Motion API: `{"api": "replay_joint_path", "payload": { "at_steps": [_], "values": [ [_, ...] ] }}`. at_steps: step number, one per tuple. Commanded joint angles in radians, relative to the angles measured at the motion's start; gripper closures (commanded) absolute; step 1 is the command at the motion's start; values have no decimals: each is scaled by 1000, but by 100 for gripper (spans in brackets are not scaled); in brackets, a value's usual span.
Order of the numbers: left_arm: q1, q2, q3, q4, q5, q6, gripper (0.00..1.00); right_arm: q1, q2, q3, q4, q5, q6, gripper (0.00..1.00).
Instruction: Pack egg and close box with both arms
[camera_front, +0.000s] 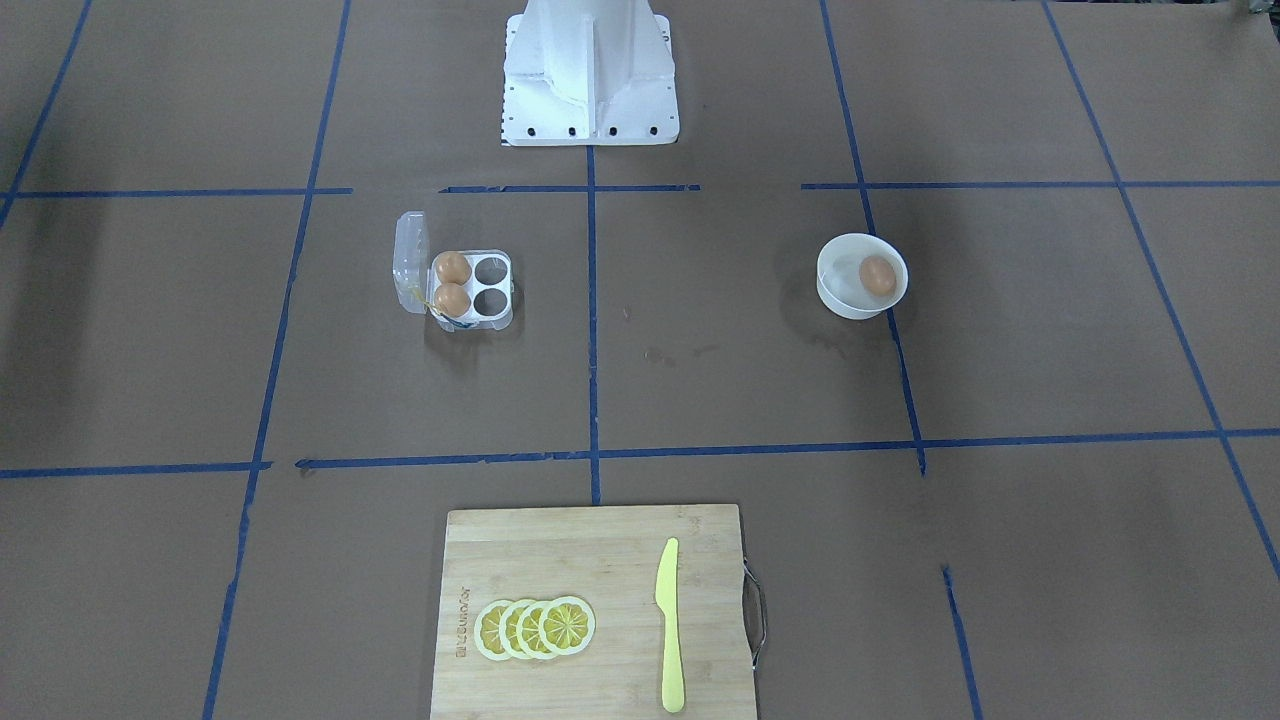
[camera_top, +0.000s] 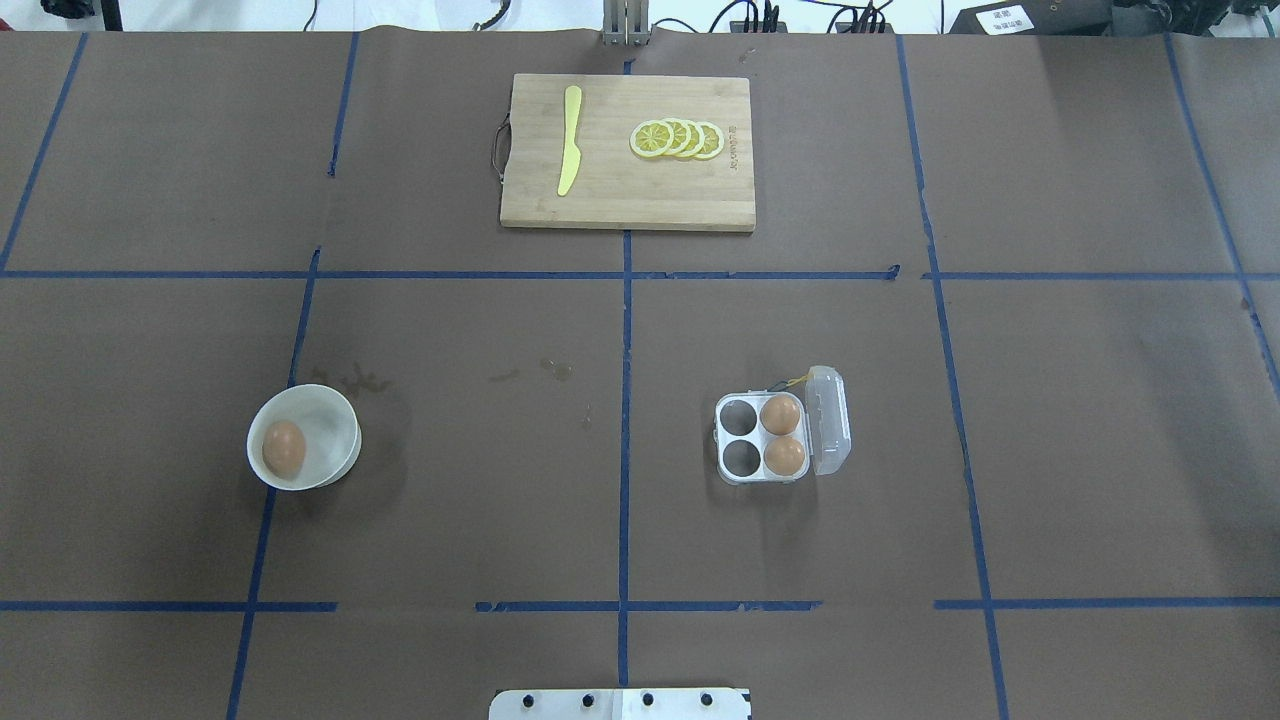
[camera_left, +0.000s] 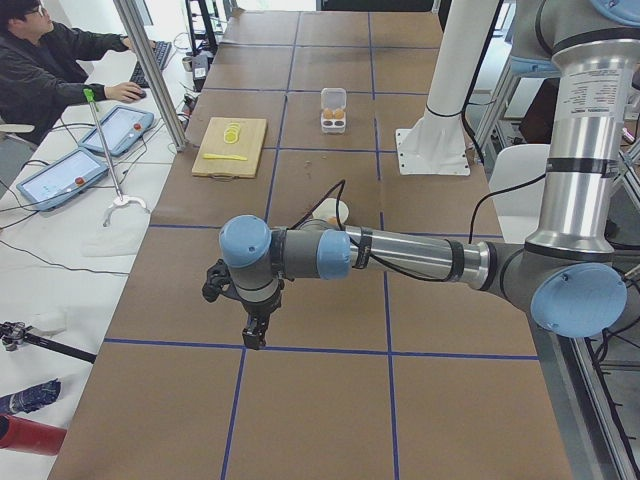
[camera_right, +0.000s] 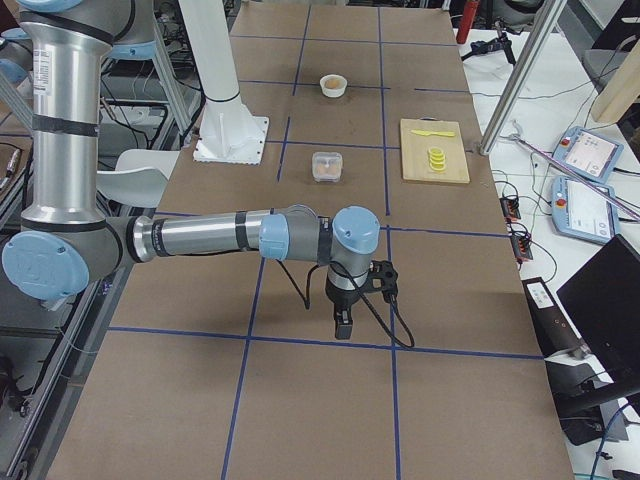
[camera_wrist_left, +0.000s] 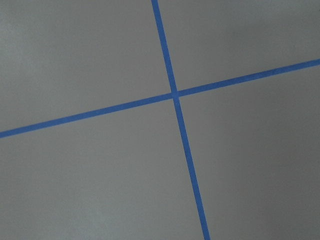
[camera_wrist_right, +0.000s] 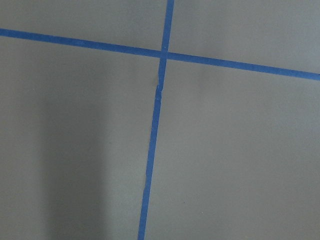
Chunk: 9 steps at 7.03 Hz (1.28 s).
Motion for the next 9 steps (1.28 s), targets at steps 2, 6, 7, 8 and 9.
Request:
{"api": "replay_joint_path", "payload": {
  "at_steps": [2, 6, 7, 8, 9],
  "values": [
    [0, 12, 6, -57, 0, 3, 0, -2, -3, 24, 40, 3, -1, 0],
    [11, 3, 3, -314, 5, -5, 0, -41, 87, 30, 66, 17, 18, 0],
    [11, -3, 6, -447, 5, -5, 0, -40, 101, 30, 132, 15, 18, 0],
    [11, 3, 6, -641, 5, -6, 0, -40, 103, 25, 172, 18, 60, 0],
    [11, -3, 24, -736, -2, -76, 0, -40, 101, 30, 177, 18, 109, 0]
  ]
}}
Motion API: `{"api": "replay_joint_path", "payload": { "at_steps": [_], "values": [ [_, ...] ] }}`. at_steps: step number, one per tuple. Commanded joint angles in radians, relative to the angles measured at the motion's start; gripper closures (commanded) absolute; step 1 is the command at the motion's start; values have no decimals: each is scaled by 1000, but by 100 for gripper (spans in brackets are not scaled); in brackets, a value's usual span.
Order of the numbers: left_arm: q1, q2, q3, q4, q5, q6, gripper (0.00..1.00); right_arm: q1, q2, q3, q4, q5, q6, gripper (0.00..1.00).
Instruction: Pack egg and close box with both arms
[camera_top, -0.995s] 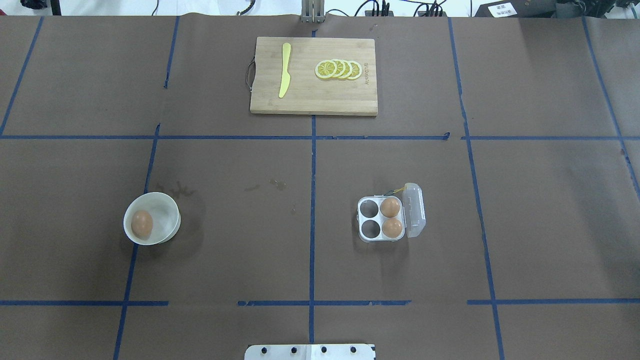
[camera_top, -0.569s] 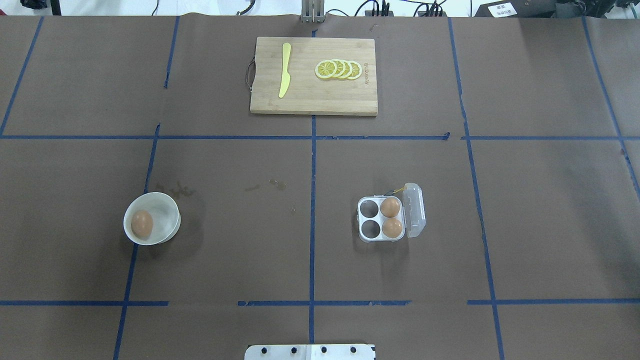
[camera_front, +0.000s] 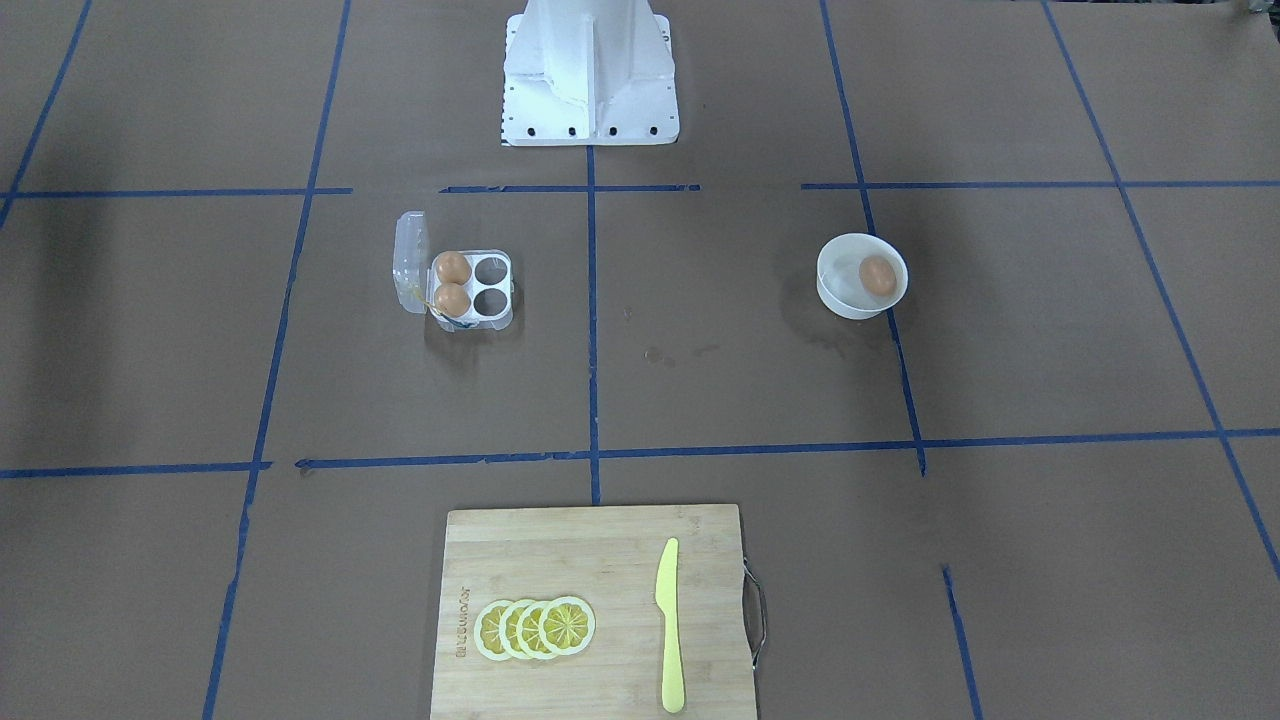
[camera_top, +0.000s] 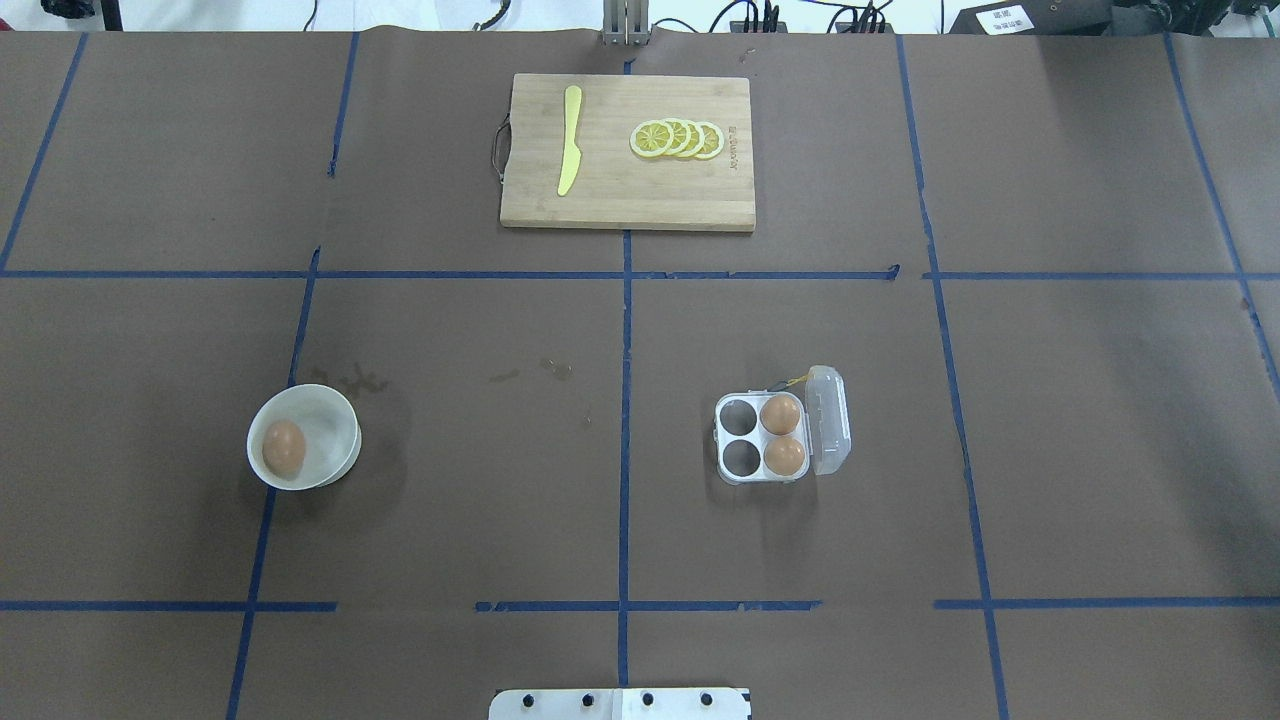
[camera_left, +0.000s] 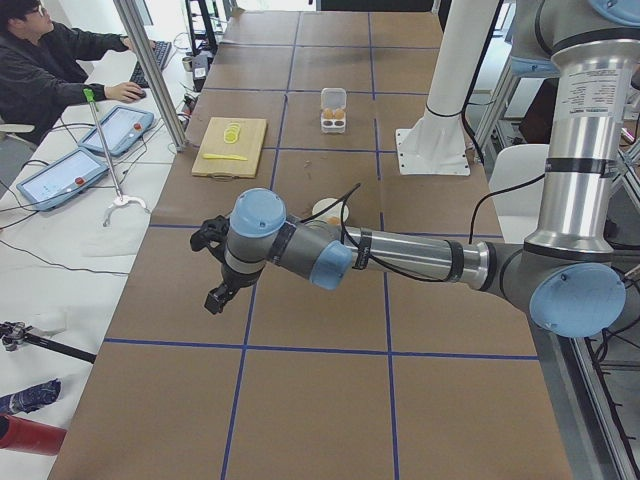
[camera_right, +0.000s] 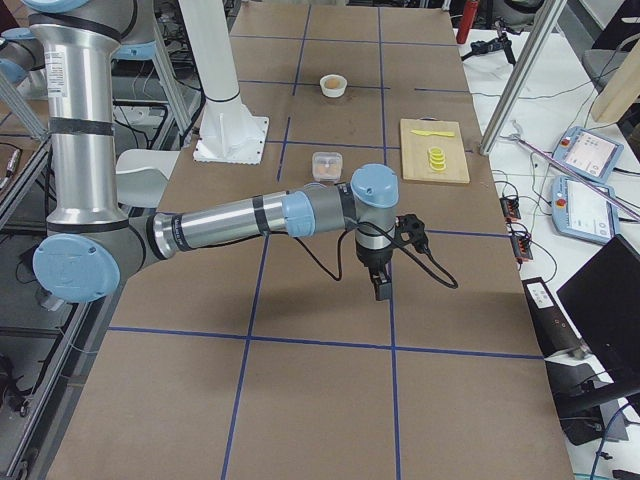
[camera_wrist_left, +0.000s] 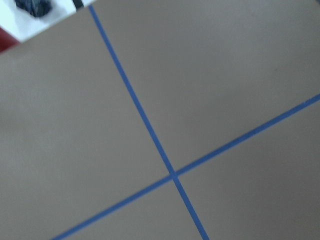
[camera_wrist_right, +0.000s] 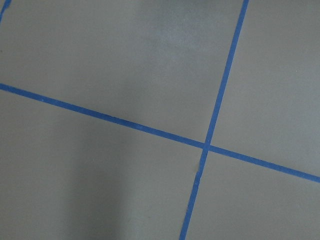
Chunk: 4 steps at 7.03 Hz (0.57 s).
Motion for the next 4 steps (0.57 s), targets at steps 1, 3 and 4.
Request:
{"api": "replay_joint_path", "payload": {
  "at_steps": [1, 3, 4],
  "values": [
    [2, 6, 14, -205, -70, -130, 0, 0, -3, -4, 62, 13, 51, 0],
    [17, 7, 16, -345, -84, -269, 0, -2, -7, -24, 160, 79, 54, 0],
    [117, 9, 16, -354, -84, -338, 0, -6, -12, -33, 175, 81, 55, 0]
  ]
}}
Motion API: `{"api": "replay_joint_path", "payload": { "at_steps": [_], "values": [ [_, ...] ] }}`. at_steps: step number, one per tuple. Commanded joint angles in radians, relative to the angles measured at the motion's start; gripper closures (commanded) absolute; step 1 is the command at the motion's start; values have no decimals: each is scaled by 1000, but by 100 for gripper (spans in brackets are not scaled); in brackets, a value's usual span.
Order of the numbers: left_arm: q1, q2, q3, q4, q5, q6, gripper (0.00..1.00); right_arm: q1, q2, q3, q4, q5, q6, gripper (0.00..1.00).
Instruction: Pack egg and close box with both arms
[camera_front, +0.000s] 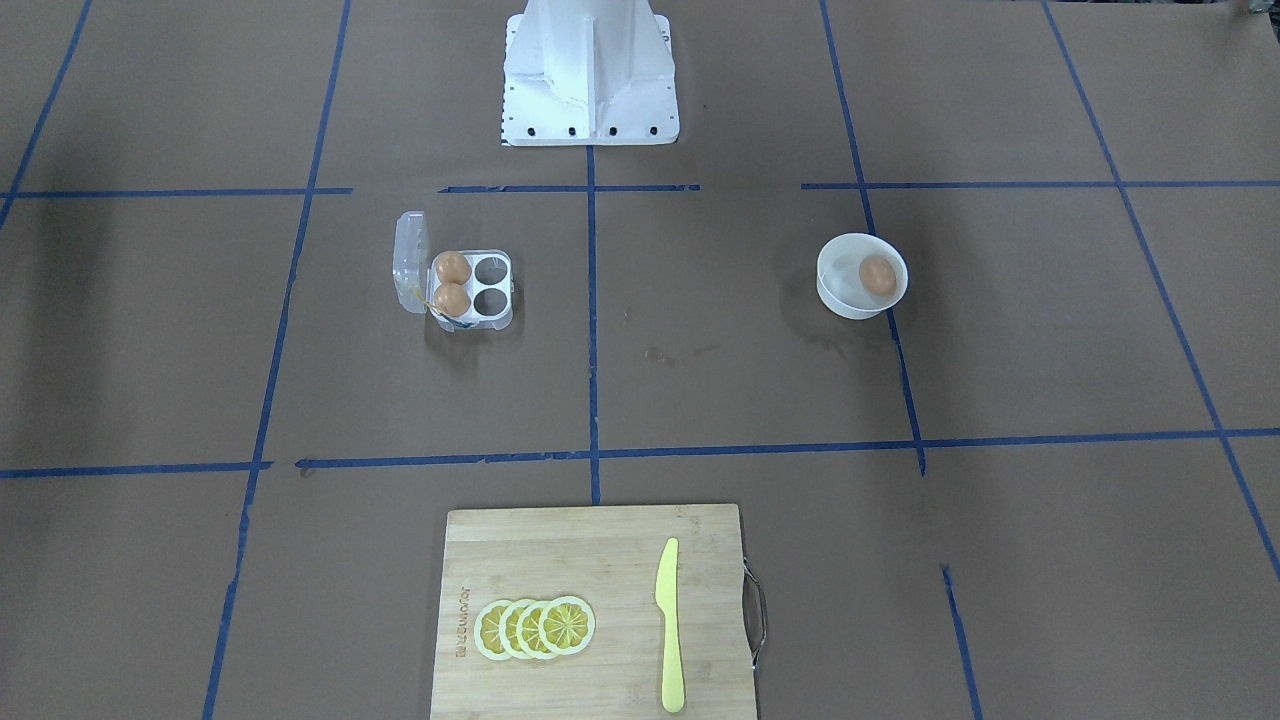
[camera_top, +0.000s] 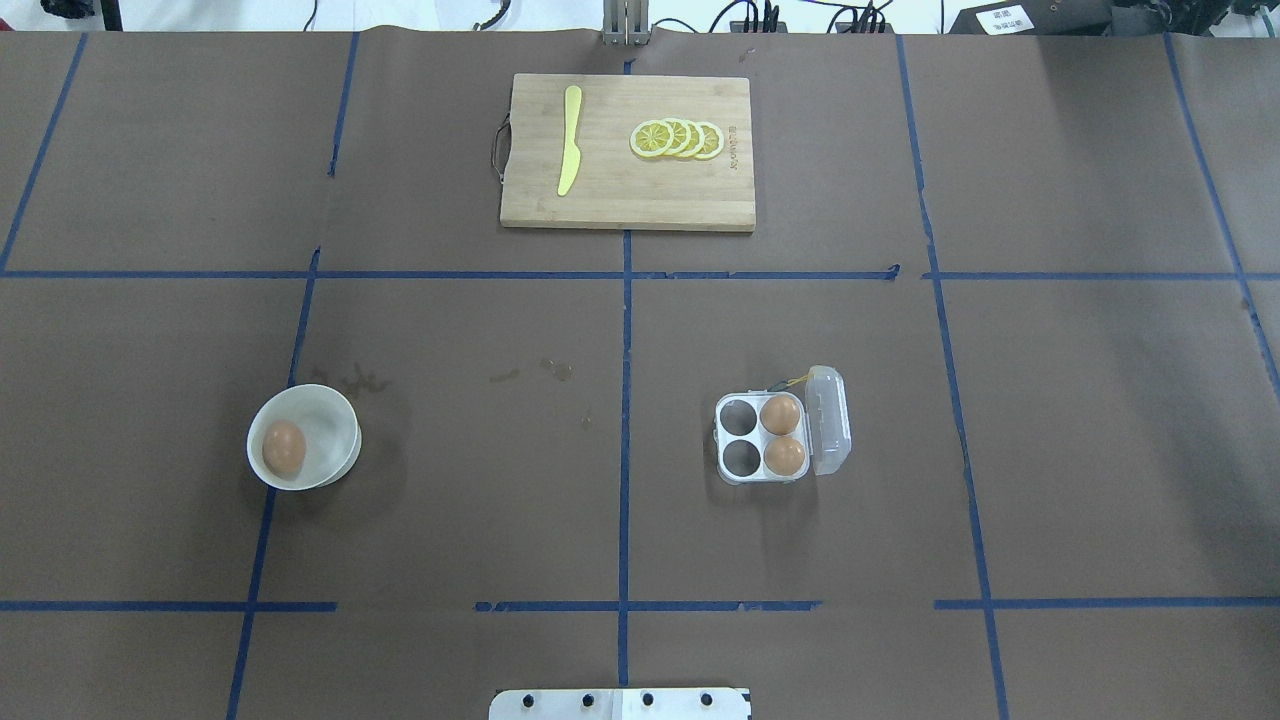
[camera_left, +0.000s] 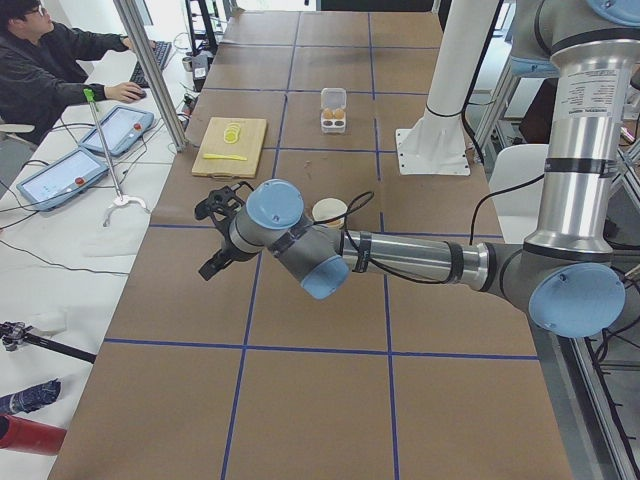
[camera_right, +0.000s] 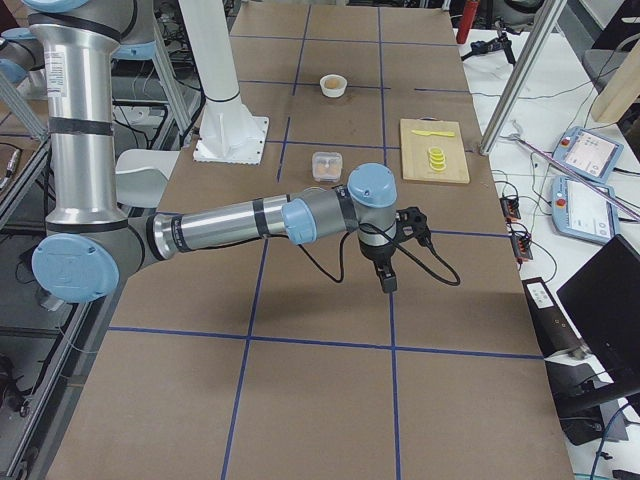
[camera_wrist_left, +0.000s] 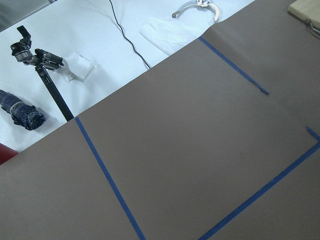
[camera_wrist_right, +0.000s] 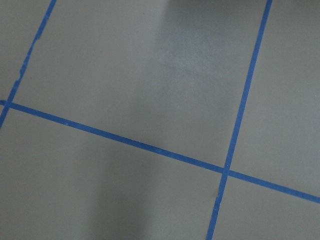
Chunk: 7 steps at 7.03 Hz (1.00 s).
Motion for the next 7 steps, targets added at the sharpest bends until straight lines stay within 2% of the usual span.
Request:
{"api": "replay_joint_path", "payload": {
  "at_steps": [1, 3, 5, 7],
  "values": [
    [114, 12, -13, -55, 0, -256, 0, -11, -4, -9, 32, 12, 2, 0],
    [201, 115, -137, -55, 78, -390, 0, -11, -10, -7, 33, 15, 2, 0],
    [394, 167, -263, -53, 220, -624, 0, -11, -37, -4, 56, 23, 1, 0],
    [614, 164, -315, -50, 377, -842, 0, -11, -54, -7, 70, 24, 1, 0]
  ]
}}
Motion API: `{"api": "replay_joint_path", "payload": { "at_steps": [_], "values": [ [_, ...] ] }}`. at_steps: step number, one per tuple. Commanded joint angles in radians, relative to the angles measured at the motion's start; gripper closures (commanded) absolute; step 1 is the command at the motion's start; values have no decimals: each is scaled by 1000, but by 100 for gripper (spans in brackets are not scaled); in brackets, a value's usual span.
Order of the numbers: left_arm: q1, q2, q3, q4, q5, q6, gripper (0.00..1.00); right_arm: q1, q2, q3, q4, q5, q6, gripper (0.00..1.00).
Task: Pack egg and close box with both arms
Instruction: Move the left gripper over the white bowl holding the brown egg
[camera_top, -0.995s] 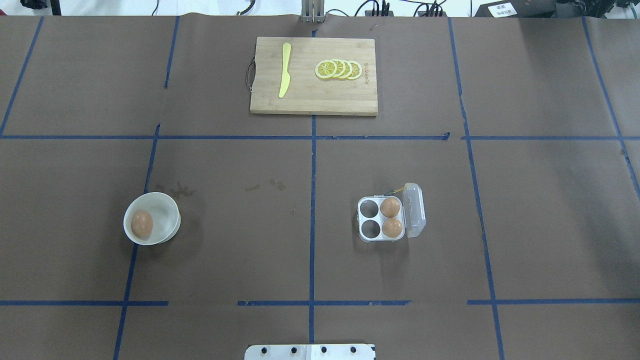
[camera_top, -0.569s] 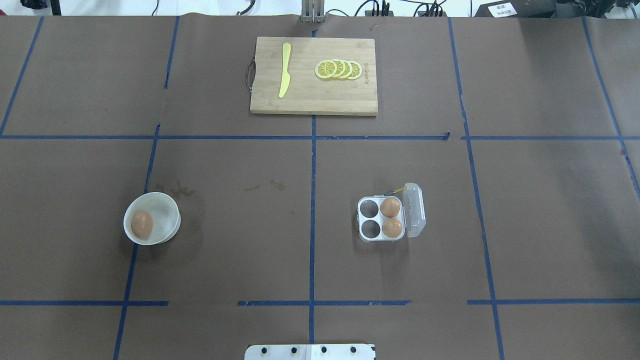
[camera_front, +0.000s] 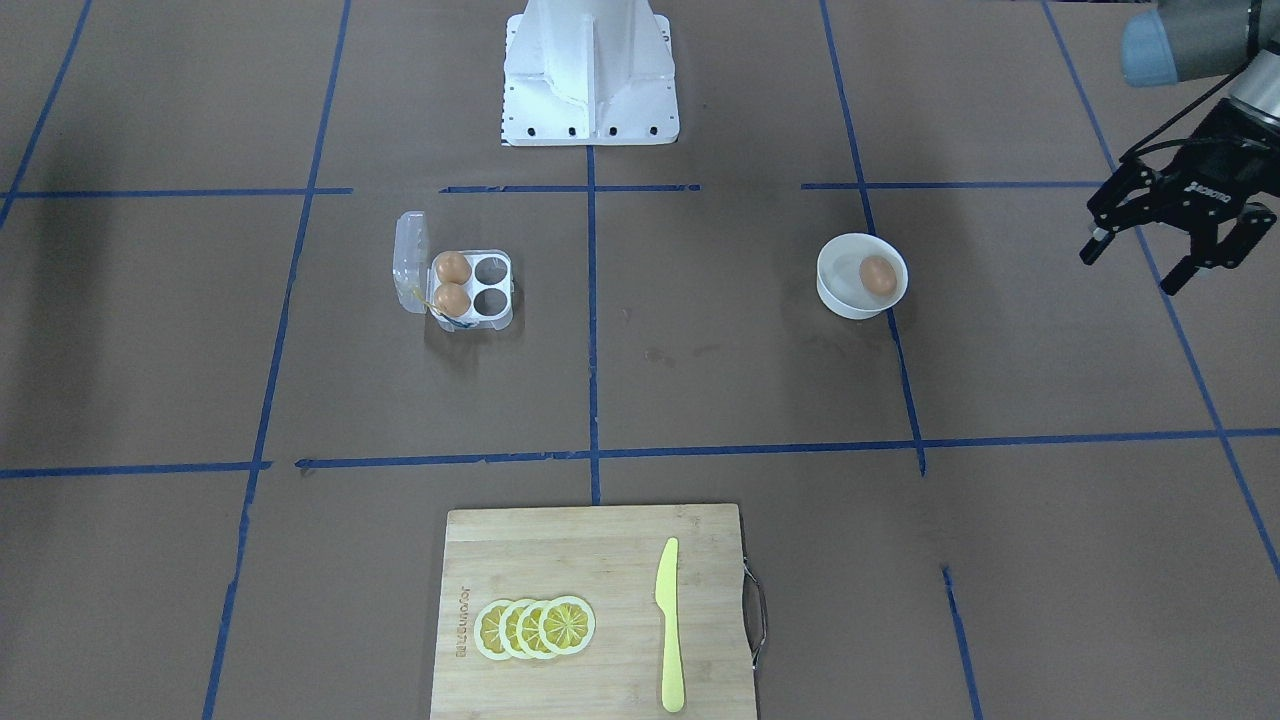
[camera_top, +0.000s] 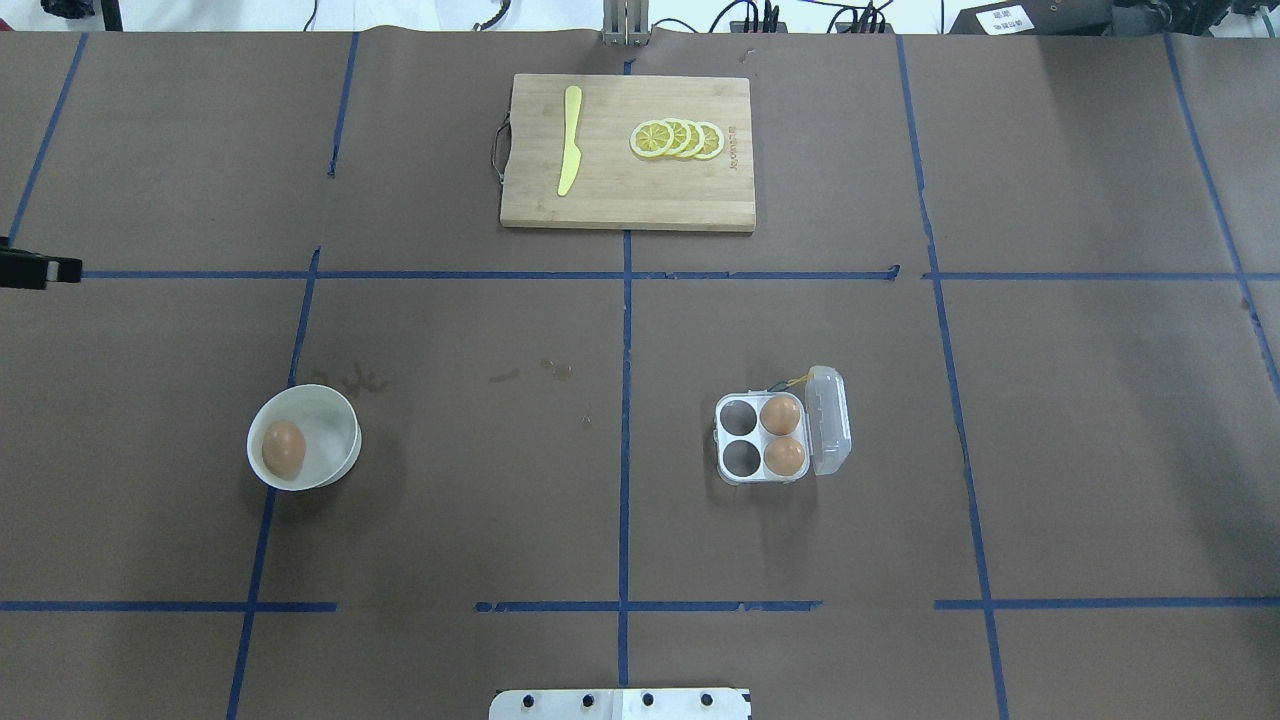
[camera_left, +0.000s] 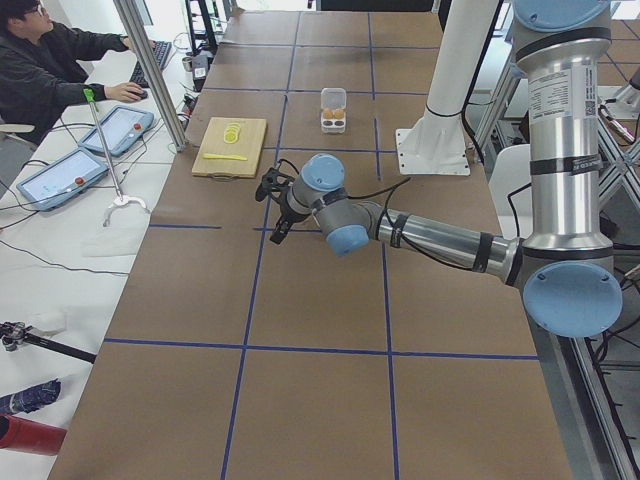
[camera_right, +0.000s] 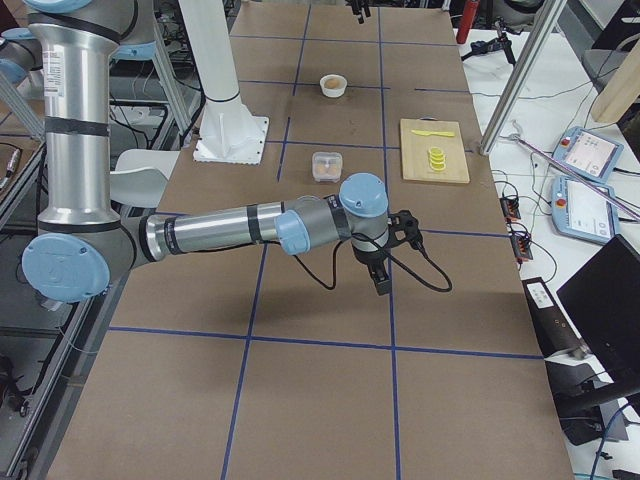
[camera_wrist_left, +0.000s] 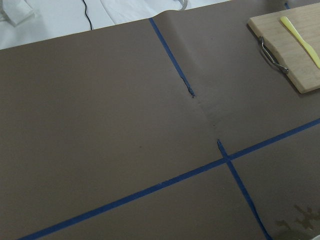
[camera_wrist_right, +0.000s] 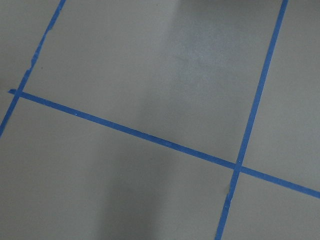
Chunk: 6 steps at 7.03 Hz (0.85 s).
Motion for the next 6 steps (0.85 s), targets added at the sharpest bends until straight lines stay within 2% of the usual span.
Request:
{"api": "replay_joint_path", "payload": {
  "at_steps": [1, 2, 3, 5, 6],
  "values": [
    [286, -3, -73, 8, 196, -302, 9, 0, -18, -1, 7, 1, -1, 0],
    [375, -5, -89, 22, 262, -378, 13, 0, -24, -1, 7, 1, -1, 0],
    [411, -22, -95, 92, 294, -395, 17, 0, -24, -1, 7, 1, -1, 0],
    [448, -124, -72, 277, 358, -397, 19, 0, -31, -1, 7, 1, -1, 0],
    [450, -162, -52, 326, 360, -399, 21, 0, -36, -3, 7, 1, -1, 0]
  ]
}}
